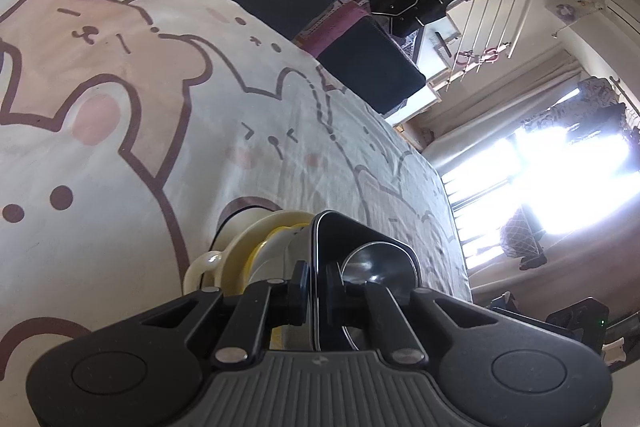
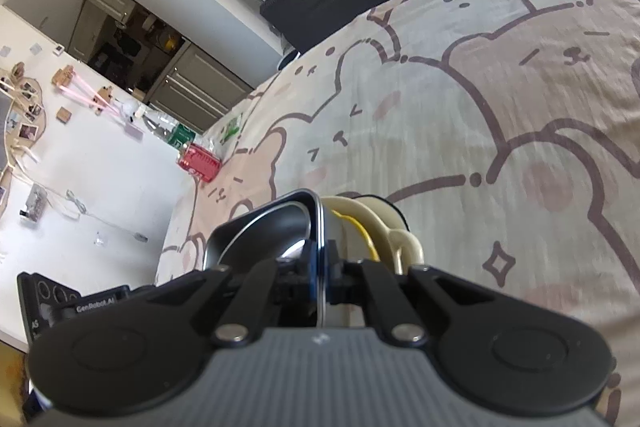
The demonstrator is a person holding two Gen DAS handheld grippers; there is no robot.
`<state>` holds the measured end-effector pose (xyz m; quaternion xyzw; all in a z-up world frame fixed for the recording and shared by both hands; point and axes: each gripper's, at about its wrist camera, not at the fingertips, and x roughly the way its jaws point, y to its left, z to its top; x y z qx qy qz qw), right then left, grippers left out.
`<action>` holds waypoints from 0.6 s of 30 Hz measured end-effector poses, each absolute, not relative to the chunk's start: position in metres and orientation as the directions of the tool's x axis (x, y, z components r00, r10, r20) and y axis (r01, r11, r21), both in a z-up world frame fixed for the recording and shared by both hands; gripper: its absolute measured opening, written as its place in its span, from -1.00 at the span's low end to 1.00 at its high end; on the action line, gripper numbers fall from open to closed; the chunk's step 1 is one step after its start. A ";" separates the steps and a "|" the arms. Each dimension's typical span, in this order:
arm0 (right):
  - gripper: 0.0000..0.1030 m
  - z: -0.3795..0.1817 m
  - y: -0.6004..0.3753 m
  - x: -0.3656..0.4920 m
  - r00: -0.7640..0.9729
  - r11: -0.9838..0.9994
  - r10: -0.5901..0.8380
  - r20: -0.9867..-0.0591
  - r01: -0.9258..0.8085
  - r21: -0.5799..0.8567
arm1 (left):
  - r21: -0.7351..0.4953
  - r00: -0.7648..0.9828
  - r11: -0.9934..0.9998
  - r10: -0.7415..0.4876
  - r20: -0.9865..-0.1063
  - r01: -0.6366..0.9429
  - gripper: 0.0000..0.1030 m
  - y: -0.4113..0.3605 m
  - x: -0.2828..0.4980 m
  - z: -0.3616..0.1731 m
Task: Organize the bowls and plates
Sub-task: 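Lift the steel tray stack with both grippers and carry it over the plates, then lower the steel tray stack onto the yellow-rimmed plate stack with both grippers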
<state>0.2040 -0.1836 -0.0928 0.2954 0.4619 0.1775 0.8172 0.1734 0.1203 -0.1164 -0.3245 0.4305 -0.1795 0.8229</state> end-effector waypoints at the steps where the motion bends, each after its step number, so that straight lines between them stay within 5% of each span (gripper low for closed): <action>1: -0.91 -0.093 -0.183 0.204 0.506 0.765 0.562 -0.654 -0.016 0.644 | -0.688 0.564 0.726 -0.573 -0.595 0.013 -0.84 0.121 0.173 -0.118; 18: -0.91 -0.104 -0.170 0.211 0.465 0.803 0.528 -0.710 0.000 0.596 | -0.681 0.534 0.732 -0.573 -0.622 -0.009 -0.84 0.122 0.175 -0.128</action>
